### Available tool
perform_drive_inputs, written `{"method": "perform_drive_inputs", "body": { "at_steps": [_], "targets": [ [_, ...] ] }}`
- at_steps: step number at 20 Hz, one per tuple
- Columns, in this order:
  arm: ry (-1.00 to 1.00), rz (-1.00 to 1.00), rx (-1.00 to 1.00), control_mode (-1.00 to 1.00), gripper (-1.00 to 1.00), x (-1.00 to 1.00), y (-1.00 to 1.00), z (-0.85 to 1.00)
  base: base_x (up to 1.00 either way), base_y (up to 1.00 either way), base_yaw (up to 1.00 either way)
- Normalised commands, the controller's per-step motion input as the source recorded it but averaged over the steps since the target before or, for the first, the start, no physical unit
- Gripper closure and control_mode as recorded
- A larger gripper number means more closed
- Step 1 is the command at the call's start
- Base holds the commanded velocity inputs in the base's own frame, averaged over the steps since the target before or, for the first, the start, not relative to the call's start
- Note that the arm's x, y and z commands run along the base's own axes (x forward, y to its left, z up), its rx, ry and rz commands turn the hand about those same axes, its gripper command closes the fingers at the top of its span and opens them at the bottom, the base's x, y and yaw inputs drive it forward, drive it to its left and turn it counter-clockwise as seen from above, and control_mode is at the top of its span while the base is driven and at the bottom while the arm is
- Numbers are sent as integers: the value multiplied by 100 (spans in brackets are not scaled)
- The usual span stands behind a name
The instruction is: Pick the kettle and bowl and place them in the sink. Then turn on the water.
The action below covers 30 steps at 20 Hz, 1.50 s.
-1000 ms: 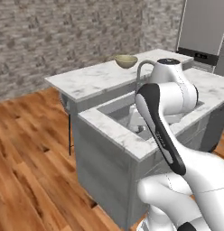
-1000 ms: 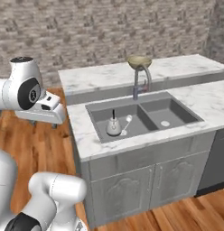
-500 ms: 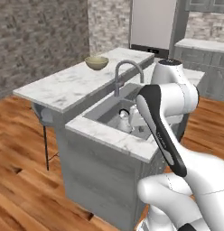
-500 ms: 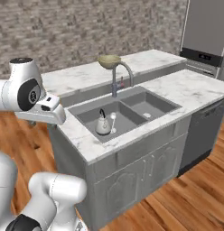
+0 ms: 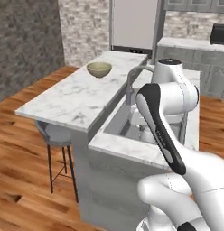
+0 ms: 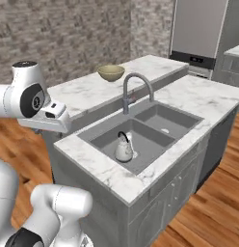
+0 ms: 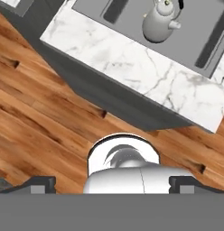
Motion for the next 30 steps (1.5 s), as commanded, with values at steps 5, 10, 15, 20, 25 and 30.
{"method": "perform_drive_inputs", "body": {
  "at_steps": [5,10,15,20,25,30],
  "targets": [
    [0,0,0,100,-100,0,0,0,30,99,-22],
    [0,0,0,100,-100,0,0,0,24,100,-21],
    [0,0,0,100,-100,0,0,0,1,100,-23],
    [0,0,0,100,-100,0,0,0,0,99,-23],
    [0,0,0,100,-100,0,0,0,1,99,-27],
    [0,0,0,100,-100,0,0,0,9,100,-31]
  ]
}}
